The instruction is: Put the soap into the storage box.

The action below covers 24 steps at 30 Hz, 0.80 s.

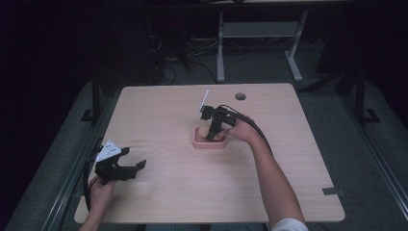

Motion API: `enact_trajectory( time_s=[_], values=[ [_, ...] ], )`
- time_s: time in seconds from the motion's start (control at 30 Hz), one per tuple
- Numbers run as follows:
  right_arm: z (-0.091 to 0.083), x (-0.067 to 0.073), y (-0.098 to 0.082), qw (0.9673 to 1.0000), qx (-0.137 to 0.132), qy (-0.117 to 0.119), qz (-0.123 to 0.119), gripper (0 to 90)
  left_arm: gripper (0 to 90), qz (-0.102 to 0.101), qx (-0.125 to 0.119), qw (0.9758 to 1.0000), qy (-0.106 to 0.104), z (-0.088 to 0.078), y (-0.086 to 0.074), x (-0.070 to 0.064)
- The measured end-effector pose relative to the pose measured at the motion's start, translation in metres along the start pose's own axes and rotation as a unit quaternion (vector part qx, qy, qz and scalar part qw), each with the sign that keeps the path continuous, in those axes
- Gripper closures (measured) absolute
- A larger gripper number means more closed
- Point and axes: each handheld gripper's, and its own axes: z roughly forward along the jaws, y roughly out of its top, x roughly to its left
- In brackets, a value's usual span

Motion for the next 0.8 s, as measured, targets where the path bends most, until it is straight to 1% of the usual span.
enact_trajectory(
  time_s=[0.23, 0.57, 0.63, 0.73, 0.77, 0.8],
  values=[
    [0.0025, -0.0003, 0.0003, 1.0, 0.005, 0.004, 0.001, 31.5, 14.3, 0.001, 0.001, 1.0, 0.001, -0.0002, -0.0001, 0.0007],
    [0.0027, -0.0006, -0.0007, 1.0, 0.006, 0.002, 0.001, 31.4, 14.3, 0.001, 0.001, 1.0, 0.001, -0.0002, -0.0001, 0.0011],
    [0.0028, -0.0009, -0.0013, 1.0, 0.007, 0.002, 0.006, 31.2, 14.3, 0.001, 0.001, 1.0, 0.002, -0.0001, -0.0002, 0.001],
    [0.0018, -0.0013, -0.0016, 1.0, 0.003, 0.004, 0.006, 32.0, 14.3, 0.001, 0.001, 1.0, 0.001, -0.0001, -0.0001, 0.0008],
    [-0.0005, -0.0016, -0.0014, 0.9999, -0.006, 0.006, 0.009, 33.1, 14.4, 0.0, 0.0, 1.0, 0.001, 0.0, -0.0001, 0.0006],
    [-0.0017, -0.0018, -0.0013, 0.9999, -0.008, 0.004, 0.006, 33.0, 14.3, 0.0, 0.0, 1.0, 0.001, 0.0, 0.0, 0.0006]
  ],
)
